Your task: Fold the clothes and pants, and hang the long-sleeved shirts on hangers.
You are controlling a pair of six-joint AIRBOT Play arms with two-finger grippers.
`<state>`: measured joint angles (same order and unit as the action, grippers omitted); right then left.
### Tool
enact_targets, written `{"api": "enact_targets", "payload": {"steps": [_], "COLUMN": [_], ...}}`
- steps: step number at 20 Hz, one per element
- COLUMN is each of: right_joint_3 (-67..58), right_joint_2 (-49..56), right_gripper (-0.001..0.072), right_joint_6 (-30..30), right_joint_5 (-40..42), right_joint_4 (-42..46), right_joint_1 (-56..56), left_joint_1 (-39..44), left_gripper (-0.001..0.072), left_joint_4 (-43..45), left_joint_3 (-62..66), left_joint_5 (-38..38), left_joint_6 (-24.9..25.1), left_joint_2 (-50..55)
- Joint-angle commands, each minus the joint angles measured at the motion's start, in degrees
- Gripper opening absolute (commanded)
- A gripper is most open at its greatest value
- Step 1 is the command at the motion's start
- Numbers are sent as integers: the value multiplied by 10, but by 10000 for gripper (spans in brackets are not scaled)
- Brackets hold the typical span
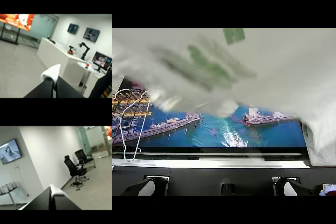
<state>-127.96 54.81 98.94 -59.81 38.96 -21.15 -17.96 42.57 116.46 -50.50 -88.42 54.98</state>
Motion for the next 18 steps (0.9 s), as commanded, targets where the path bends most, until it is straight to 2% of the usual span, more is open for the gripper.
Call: {"api": "enact_targets", "payload": {"steps": [1,3,5,8,10,11,13,15,18], "right_joint_3": [-4,55,163,315,392,416,430,430,430], "right_joint_2": [47,76,96,134,177,207,278,353,435], "right_gripper": [32,32,32,32,32,32,32,32,33], "right_joint_6": [34,40,21,-10,22,43,66,84,82], "right_joint_5": [-38,-72,-102,-82,-15,20,69,113,176], "right_joint_4": [30,3,-4,136,255,287,293,263,207], "right_joint_1": [-1,0,17,117,181,200,213,216,216], "left_joint_1": [-4,-4,-4,20,49,63,84,97,114], "left_gripper": [14,14,14,14,14,14,14,14,14], "left_joint_4": [21,21,21,23,35,44,57,57,57], "left_joint_3": [-14,-38,-64,-98,-99,-98,-97,-88,-84], "left_joint_5": [3,-24,-61,-90,-87,-79,-67,-67,-65], "left_joint_6": [5,6,7,58,93,106,118,113,114], "left_joint_2": [-12,30,98,237,341,394,484,555,605]}}
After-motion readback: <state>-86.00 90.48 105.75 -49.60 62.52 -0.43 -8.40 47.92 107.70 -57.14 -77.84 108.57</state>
